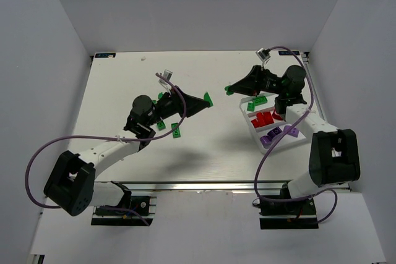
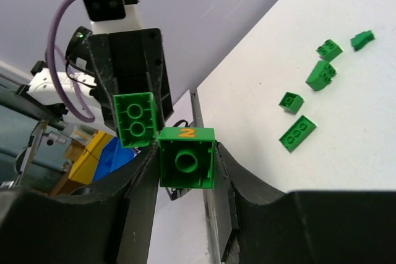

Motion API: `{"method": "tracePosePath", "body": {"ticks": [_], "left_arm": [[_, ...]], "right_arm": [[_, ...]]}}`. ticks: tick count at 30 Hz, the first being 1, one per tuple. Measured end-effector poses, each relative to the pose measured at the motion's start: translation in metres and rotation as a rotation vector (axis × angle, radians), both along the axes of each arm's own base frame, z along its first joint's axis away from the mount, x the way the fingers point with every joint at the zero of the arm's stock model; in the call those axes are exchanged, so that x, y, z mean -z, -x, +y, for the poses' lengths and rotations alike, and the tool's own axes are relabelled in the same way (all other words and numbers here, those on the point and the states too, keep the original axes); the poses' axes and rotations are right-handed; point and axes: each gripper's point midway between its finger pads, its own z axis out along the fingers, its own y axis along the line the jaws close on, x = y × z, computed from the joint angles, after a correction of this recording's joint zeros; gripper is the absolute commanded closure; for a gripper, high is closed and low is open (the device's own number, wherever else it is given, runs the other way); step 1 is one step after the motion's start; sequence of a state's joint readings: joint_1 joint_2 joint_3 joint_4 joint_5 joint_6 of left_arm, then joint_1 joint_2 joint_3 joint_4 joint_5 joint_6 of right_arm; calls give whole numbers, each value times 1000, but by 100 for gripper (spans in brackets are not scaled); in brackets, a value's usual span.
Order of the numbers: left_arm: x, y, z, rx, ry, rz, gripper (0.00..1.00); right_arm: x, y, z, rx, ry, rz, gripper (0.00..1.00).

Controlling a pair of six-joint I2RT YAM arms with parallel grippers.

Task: Sort the legos into containers by color

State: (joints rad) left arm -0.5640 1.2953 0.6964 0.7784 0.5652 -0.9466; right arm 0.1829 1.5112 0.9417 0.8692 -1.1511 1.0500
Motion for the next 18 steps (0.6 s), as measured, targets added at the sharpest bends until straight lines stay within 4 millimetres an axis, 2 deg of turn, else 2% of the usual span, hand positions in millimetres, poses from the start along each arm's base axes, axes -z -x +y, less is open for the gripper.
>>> {"method": "tracePosePath", "body": {"ticks": [9, 18], "left_arm": [[5, -1, 0, -1, -26, -2, 93], [7, -6, -3, -3, -48, 5, 93]], "right_arm": [[10, -1, -11, 29, 58, -41, 100], [15, -43, -57, 190, 227, -181, 100]]}}
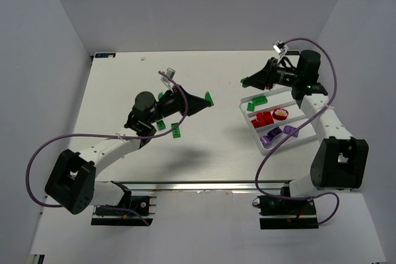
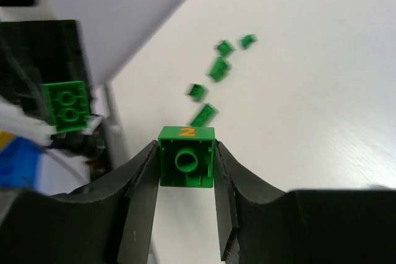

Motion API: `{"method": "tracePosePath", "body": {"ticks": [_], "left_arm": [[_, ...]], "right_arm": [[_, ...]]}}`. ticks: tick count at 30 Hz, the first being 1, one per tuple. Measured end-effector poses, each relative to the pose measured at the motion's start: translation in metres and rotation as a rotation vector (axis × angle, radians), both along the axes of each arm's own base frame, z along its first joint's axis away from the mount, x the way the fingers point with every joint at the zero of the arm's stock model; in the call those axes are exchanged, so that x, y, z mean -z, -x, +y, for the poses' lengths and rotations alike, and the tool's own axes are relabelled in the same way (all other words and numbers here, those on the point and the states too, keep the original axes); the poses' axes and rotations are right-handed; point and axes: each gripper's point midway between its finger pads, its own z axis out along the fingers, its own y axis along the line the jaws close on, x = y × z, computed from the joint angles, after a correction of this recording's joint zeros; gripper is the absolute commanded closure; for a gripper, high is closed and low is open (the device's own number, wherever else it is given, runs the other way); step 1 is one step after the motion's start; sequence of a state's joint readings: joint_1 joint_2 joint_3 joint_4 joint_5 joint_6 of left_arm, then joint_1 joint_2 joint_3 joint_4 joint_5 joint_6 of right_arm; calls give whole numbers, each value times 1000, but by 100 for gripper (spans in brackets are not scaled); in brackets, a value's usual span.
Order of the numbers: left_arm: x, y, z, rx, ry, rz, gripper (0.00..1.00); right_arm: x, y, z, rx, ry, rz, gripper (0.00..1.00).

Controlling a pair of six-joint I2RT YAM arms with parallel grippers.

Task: Sort the legos into containers by color

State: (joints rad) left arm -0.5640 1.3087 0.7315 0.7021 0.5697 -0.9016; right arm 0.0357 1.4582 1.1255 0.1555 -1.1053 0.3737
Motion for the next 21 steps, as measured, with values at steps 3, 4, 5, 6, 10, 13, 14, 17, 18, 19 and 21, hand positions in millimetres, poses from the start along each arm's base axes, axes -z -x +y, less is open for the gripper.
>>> {"method": "tracePosePath", "body": {"ticks": [3, 4, 5, 6, 10, 13, 14, 17, 18, 19, 21], "left_arm": [[2, -4, -2, -7, -22, 7, 93], [4, -6, -2, -11, -30, 11, 93], [5, -7, -2, -16, -38, 15, 93], [8, -8, -2, -21, -47, 20, 93], [18, -12, 0, -47, -79, 48, 92], [26, -15, 2, -67, -105, 69, 92], [29, -16, 2, -72, -114, 77, 92], [38, -18, 4, -90, -143, 102, 92], [41, -19, 4, -94, -151, 109, 91], [43, -19, 5, -96, -157, 113, 91], [46, -20, 5, -102, -165, 124, 91]], "right_arm": [[4, -30, -21, 122, 133, -55, 100], [7, -41, -28, 160, 188, -77, 100], [10, -52, -37, 200, 243, -98, 100], [16, -62, -47, 239, 309, -119, 100], [65, -85, -89, 353, 564, -107, 100], [109, -94, -116, 383, 726, -26, 100], [122, -96, -122, 386, 766, 7, 100], [156, -105, -139, 385, 869, 86, 100], [166, -107, -144, 381, 897, 112, 100], [173, -108, -147, 379, 919, 129, 100], [186, -109, -152, 371, 953, 158, 97]]}}
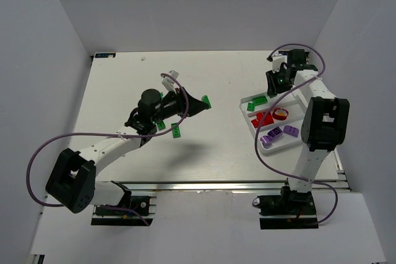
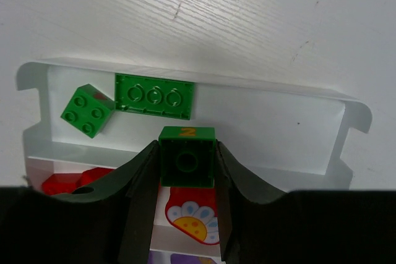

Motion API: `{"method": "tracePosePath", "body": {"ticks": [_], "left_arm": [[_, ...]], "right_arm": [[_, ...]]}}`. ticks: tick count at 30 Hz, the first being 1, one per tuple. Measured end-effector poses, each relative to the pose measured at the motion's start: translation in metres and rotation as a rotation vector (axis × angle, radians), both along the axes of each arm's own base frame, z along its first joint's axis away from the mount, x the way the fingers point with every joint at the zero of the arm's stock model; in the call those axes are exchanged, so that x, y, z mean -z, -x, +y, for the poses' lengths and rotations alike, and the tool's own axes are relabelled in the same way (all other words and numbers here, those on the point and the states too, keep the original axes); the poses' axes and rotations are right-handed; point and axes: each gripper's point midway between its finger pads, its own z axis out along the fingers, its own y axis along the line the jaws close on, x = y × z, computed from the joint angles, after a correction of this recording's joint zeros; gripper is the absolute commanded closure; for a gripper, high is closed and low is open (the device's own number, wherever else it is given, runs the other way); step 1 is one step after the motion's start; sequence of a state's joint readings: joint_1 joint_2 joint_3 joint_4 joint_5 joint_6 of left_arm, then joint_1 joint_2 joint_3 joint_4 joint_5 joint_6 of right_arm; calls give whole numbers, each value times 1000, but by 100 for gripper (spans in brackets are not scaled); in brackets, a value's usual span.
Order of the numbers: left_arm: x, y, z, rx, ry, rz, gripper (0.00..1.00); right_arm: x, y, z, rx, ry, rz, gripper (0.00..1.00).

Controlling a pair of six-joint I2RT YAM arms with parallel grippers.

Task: Sort the legos into containers by color

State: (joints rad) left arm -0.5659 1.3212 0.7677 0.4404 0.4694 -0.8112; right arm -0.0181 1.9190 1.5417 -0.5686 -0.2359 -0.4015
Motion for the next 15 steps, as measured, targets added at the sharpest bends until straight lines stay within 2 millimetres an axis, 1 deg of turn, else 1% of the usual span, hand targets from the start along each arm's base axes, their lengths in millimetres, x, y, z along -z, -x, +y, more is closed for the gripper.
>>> {"method": "tracePosePath", "body": {"ticks": [2, 3, 5, 6, 8, 9, 12, 14, 15], "left_arm": [[2, -1, 0, -7, -5, 6, 91], [3, -1, 0, -8, -7, 9, 90], [6, -1, -3, -5, -14, 19, 90], [8, -3, -6, -3, -18, 25, 90], [12, -5, -13, 6, -30, 40, 90], [13, -7, -18, 14, -37, 45, 90], [17, -15, -34, 34, -58, 57, 90], [21, -20, -45, 48, -72, 61, 90], [24, -23, -52, 58, -84, 69, 90]], "right_arm": [[8, -1, -4, 7, 19, 23, 92], [11, -2, -5, 9, 27, 29, 86], [14, -7, -7, 10, 40, 31, 80], [15, -10, -8, 9, 45, 30, 70], [19, -12, -10, 7, 54, 34, 58], [22, -12, -10, 5, 57, 42, 47], [26, -10, -11, 1, 61, 55, 38], [26, -9, -10, -4, 60, 55, 34], [26, -9, -10, -5, 58, 55, 29]]}}
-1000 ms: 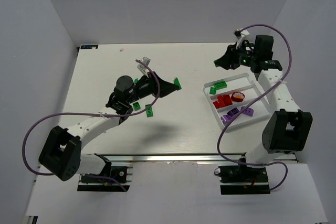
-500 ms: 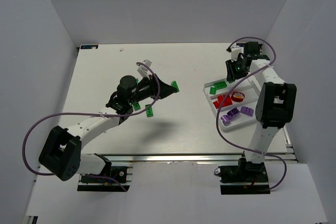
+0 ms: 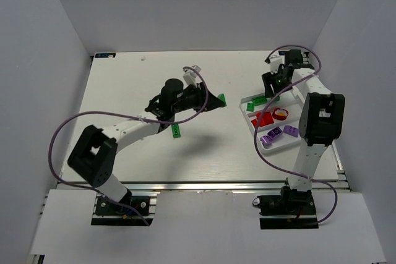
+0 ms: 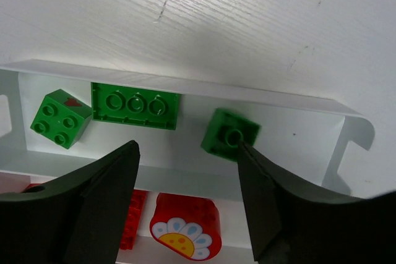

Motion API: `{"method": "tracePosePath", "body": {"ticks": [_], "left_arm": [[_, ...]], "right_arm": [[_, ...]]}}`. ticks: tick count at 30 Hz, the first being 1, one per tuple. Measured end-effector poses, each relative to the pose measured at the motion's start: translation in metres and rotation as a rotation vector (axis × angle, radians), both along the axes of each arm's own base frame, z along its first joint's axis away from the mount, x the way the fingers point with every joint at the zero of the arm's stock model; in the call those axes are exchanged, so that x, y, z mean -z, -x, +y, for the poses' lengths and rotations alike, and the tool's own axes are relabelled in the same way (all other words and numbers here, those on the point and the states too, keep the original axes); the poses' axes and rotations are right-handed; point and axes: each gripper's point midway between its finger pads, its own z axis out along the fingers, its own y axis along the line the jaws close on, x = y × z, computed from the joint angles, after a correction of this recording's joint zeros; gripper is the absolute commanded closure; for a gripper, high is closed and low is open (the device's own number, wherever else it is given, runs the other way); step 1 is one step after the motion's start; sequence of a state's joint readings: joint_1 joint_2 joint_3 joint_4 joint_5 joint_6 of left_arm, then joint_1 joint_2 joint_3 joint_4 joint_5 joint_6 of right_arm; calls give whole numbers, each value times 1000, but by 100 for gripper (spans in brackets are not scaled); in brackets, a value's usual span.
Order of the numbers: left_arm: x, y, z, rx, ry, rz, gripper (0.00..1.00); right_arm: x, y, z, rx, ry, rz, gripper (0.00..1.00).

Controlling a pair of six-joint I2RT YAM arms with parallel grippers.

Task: Sort the legos into containers by color

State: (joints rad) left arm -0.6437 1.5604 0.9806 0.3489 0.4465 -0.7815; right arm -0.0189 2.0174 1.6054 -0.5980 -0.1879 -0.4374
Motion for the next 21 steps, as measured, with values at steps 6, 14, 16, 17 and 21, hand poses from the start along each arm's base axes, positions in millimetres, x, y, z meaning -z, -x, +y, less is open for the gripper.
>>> {"method": "tracePosePath", "body": {"ticks": [6, 14, 16, 17, 21], "left_arm": [[17, -25, -47, 57, -56, 6, 90], [54, -60, -114, 128, -166, -11, 89], [71, -66, -123, 126, -213, -13, 89], [80, -68, -126, 126, -240, -8, 88], [109, -82, -136, 99, -314, -21, 87]], "right_arm": [[-14, 10, 1, -10, -127, -11, 11], [-122, 37, -29, -92, -387, -278, 31], [-140, 47, -28, -133, -418, -329, 43], [-144, 51, -24, -156, -435, -342, 50], [-142, 70, 0, -238, -519, -332, 100]]}}
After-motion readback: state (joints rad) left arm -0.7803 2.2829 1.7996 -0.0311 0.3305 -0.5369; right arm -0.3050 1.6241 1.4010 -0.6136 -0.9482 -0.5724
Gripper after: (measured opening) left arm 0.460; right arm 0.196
